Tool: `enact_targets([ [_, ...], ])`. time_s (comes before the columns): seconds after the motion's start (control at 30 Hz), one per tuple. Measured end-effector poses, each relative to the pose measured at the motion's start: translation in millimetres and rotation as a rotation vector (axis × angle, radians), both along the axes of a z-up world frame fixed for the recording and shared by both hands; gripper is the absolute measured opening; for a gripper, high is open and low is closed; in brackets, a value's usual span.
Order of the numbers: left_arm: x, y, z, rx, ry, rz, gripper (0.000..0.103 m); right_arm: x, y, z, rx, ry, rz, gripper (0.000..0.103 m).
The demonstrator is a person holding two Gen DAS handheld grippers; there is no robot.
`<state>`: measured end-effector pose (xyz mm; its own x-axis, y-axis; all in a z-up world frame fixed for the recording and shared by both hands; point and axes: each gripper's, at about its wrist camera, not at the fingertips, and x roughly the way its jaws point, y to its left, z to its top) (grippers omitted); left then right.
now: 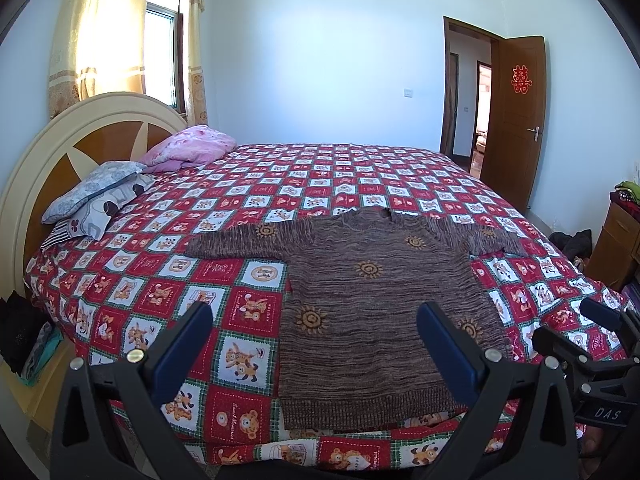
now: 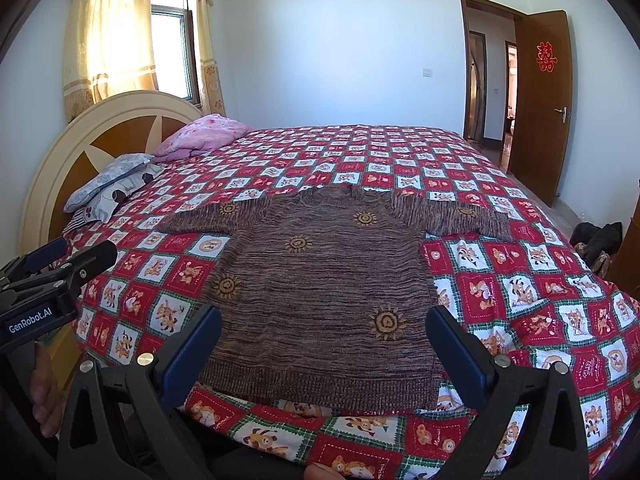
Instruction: Fold small clothes
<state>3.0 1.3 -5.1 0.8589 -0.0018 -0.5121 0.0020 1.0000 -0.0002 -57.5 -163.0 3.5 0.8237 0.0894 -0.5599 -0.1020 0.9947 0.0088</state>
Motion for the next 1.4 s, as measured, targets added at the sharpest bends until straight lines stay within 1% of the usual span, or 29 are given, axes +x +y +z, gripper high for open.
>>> enact_targets([
  [0.33,1,4,-4,-0.011,0.008,0.007,0.103,0,0,-2,0.002,0.001,0.004,0.102],
  [0.4,2,4,-6,-0.020,0.017,-0.004,0.103,0,-1,-2,0.001,-0.001,0.003,0.102],
  [0.67,8,-2,-13,-0.007,0.041,-0.026,0.103,6,-4,-10,0.006,0.012,0.008,0.102],
  [0.77,13,-1,-19,-0.006,0.061,-0.029,0.103,10,-8,-14,0.032,0.016,0.027,0.102],
  [0.87,21,-1,-26,-0.012,0.084,-0.035,0.103,18,-16,-22,0.094,0.040,0.076,0.102],
  [1.0,32,-3,-36,0.000,0.098,-0.037,0.103,33,-25,-36,0.116,0.068,0.079,0.102],
  [1.07,41,-4,-42,0.010,0.107,-0.031,0.103,46,-34,-48,0.123,0.102,0.073,0.102],
  [1.2,65,-3,-55,0.017,0.126,-0.011,0.103,74,-58,-65,0.113,0.137,0.026,0.102],
  [1.4,115,-6,-71,-0.001,0.156,0.011,0.103,118,-119,-79,0.157,0.162,-0.087,0.101],
])
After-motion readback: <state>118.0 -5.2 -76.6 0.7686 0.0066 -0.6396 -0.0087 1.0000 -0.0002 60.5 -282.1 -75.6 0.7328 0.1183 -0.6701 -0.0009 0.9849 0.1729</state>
